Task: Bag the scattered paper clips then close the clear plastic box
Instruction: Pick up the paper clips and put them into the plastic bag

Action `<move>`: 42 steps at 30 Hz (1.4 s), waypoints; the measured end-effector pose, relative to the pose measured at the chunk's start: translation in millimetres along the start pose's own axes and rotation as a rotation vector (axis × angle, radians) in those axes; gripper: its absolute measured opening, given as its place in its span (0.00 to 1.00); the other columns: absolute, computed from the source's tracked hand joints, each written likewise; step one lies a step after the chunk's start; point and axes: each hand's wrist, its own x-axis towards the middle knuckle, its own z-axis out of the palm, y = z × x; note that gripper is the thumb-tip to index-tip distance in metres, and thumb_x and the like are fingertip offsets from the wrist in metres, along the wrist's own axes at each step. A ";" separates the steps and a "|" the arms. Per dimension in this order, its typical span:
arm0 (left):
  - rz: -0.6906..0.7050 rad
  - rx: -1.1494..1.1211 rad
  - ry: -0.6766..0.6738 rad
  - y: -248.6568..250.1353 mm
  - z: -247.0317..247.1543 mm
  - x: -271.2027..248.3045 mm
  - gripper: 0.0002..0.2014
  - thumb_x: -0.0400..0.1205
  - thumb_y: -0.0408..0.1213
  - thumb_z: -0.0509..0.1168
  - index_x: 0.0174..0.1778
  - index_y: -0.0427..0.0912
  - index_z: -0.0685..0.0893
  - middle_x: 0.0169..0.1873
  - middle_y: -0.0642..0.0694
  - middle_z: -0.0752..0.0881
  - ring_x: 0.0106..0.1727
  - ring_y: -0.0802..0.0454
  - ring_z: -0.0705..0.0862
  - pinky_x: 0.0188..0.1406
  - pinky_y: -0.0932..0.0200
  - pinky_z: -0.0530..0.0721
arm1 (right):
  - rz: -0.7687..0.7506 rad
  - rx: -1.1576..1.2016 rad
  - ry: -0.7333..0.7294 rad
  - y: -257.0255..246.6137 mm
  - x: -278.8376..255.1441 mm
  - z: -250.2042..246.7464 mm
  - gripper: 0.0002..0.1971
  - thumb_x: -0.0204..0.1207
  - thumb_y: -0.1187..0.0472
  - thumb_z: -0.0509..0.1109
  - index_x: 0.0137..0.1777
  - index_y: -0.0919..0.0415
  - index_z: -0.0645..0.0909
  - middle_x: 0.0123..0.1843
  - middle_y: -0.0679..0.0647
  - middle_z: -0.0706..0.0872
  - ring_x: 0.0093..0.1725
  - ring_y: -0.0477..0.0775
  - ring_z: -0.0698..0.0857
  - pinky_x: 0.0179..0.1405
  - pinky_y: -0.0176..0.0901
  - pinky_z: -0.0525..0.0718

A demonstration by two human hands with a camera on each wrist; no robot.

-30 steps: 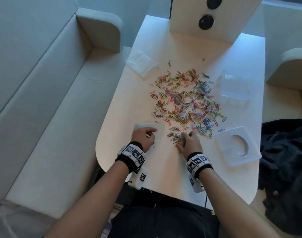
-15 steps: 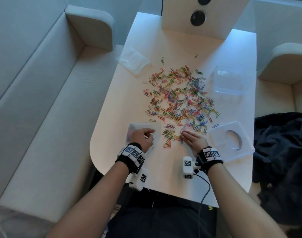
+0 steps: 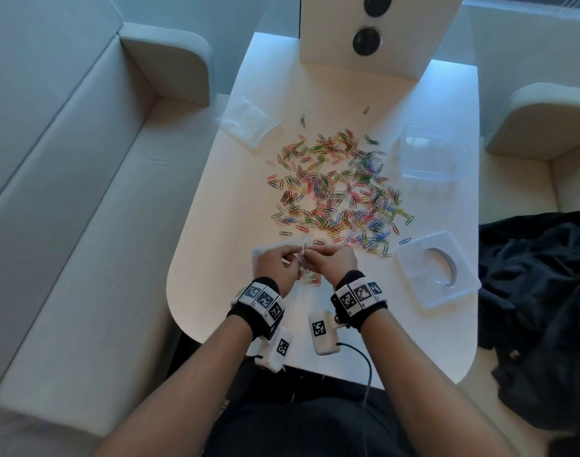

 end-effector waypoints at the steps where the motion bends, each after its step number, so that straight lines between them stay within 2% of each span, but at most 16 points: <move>1: 0.002 -0.004 0.015 1.3 -1.5 -0.7 0.11 0.81 0.29 0.65 0.56 0.41 0.89 0.36 0.47 0.89 0.35 0.49 0.90 0.45 0.57 0.91 | -0.023 -0.161 0.004 -3.9 0.3 0.3 0.02 0.71 0.62 0.78 0.41 0.56 0.92 0.38 0.56 0.93 0.43 0.53 0.92 0.53 0.53 0.90; 3: 0.000 -0.006 0.036 2.6 -4.1 -1.4 0.11 0.81 0.29 0.65 0.56 0.41 0.89 0.39 0.46 0.90 0.36 0.51 0.90 0.46 0.60 0.90 | -0.041 -0.340 -0.034 -11.3 -0.6 3.9 0.08 0.72 0.64 0.75 0.35 0.51 0.90 0.40 0.52 0.93 0.46 0.53 0.91 0.54 0.54 0.89; 5: -0.003 -0.009 0.030 4.1 -5.9 -2.7 0.12 0.81 0.28 0.65 0.57 0.40 0.89 0.40 0.45 0.90 0.36 0.51 0.90 0.48 0.59 0.90 | -0.079 -0.505 -0.065 -19.9 -0.6 9.7 0.09 0.73 0.69 0.73 0.41 0.56 0.91 0.47 0.53 0.91 0.49 0.54 0.89 0.52 0.48 0.88; 8: 0.000 0.006 0.029 4.4 -8.5 -4.5 0.13 0.80 0.28 0.65 0.55 0.42 0.90 0.39 0.44 0.91 0.37 0.49 0.90 0.49 0.56 0.90 | -0.205 -0.811 -0.090 -32.1 -4.7 17.6 0.06 0.74 0.69 0.73 0.48 0.63 0.89 0.47 0.55 0.89 0.45 0.53 0.87 0.45 0.43 0.88; 11: -0.006 0.012 0.054 2.9 -12.9 -4.4 0.13 0.79 0.28 0.65 0.53 0.45 0.91 0.37 0.46 0.91 0.38 0.47 0.91 0.49 0.55 0.90 | -0.341 -0.772 -0.100 -35.9 -7.6 13.2 0.06 0.76 0.67 0.72 0.46 0.63 0.91 0.43 0.57 0.92 0.40 0.51 0.90 0.46 0.42 0.90; 14: -0.044 -0.035 0.101 -0.7 -22.3 -0.8 0.12 0.80 0.28 0.65 0.54 0.42 0.90 0.33 0.45 0.90 0.33 0.50 0.90 0.47 0.55 0.91 | -0.396 -0.582 -0.009 -35.3 -9.1 -13.0 0.05 0.74 0.59 0.76 0.48 0.57 0.91 0.44 0.51 0.92 0.39 0.42 0.88 0.45 0.33 0.86; 15: -0.061 -0.057 0.115 -2.5 -26.1 0.1 0.12 0.80 0.28 0.65 0.55 0.40 0.90 0.33 0.44 0.90 0.31 0.51 0.89 0.46 0.56 0.91 | -0.386 -0.565 0.049 -30.9 -8.1 -25.0 0.09 0.71 0.55 0.79 0.50 0.55 0.91 0.46 0.50 0.92 0.41 0.42 0.87 0.47 0.34 0.87; 17: -0.087 -0.071 0.136 -5.1 -32.3 -0.1 0.12 0.81 0.27 0.64 0.56 0.39 0.90 0.34 0.41 0.90 0.31 0.51 0.88 0.45 0.57 0.91 | -0.254 -0.667 0.104 -11.0 -2.2 -47.6 0.28 0.62 0.48 0.84 0.62 0.53 0.84 0.57 0.53 0.86 0.53 0.50 0.85 0.58 0.48 0.86; 19: -0.123 -0.108 0.157 -17.0 -29.2 8.8 0.12 0.80 0.27 0.64 0.55 0.40 0.90 0.34 0.40 0.90 0.32 0.49 0.89 0.45 0.55 0.92 | -0.066 -0.909 0.053 18.4 10.2 -61.5 0.51 0.54 0.44 0.87 0.78 0.51 0.67 0.71 0.59 0.71 0.67 0.60 0.78 0.68 0.57 0.80; 21: -0.132 -0.116 0.152 -18.0 -29.9 6.6 0.12 0.80 0.27 0.64 0.54 0.41 0.90 0.34 0.40 0.90 0.33 0.47 0.90 0.46 0.52 0.92 | -0.078 -1.023 0.022 43.0 9.0 -61.1 0.62 0.51 0.43 0.88 0.83 0.50 0.56 0.73 0.59 0.64 0.71 0.64 0.72 0.71 0.58 0.76; 24: -0.148 -0.112 0.131 -27.0 -29.2 5.0 0.12 0.80 0.27 0.64 0.53 0.42 0.90 0.35 0.40 0.90 0.34 0.46 0.90 0.47 0.50 0.92 | -0.220 -0.987 0.040 66.2 17.8 -47.2 0.58 0.53 0.46 0.88 0.82 0.51 0.58 0.72 0.58 0.66 0.70 0.63 0.72 0.72 0.55 0.75; 27: -0.159 -0.102 0.132 -33.6 -36.3 -1.1 0.12 0.80 0.27 0.65 0.53 0.43 0.90 0.35 0.39 0.90 0.35 0.45 0.90 0.47 0.50 0.92 | -0.277 -0.928 0.051 57.1 30.6 -29.5 0.54 0.55 0.47 0.87 0.80 0.47 0.60 0.73 0.59 0.66 0.69 0.64 0.73 0.72 0.58 0.76; 30: -0.161 -0.084 0.128 -36.5 -42.4 -3.8 0.12 0.80 0.27 0.65 0.54 0.43 0.89 0.34 0.41 0.90 0.35 0.47 0.90 0.47 0.52 0.91 | -0.393 -1.022 -0.008 43.1 40.9 -17.0 0.48 0.62 0.49 0.84 0.80 0.49 0.63 0.70 0.57 0.67 0.65 0.59 0.75 0.69 0.55 0.78; 33: -0.152 -0.078 0.133 -35.2 -43.2 -1.9 0.12 0.80 0.27 0.64 0.55 0.42 0.89 0.34 0.41 0.90 0.34 0.48 0.90 0.46 0.55 0.91 | -0.514 -1.116 -0.041 30.8 46.6 -10.6 0.33 0.70 0.53 0.78 0.76 0.53 0.73 0.70 0.58 0.71 0.65 0.61 0.77 0.70 0.54 0.78; 37: -0.146 -0.093 0.096 -28.8 -33.5 -3.7 0.13 0.81 0.26 0.63 0.57 0.39 0.88 0.36 0.40 0.89 0.35 0.49 0.88 0.43 0.60 0.91 | -0.664 -1.175 -0.060 25.8 47.2 -16.0 0.14 0.78 0.66 0.70 0.62 0.62 0.86 0.56 0.59 0.80 0.51 0.61 0.82 0.59 0.52 0.84; 42: -0.144 -0.089 0.070 -24.5 -24.0 -0.7 0.13 0.81 0.25 0.63 0.58 0.38 0.88 0.38 0.38 0.89 0.34 0.48 0.87 0.41 0.65 0.90 | -0.559 -0.937 0.028 21.9 50.9 -32.2 0.06 0.74 0.64 0.75 0.49 0.63 0.91 0.45 0.57 0.90 0.45 0.56 0.86 0.56 0.51 0.86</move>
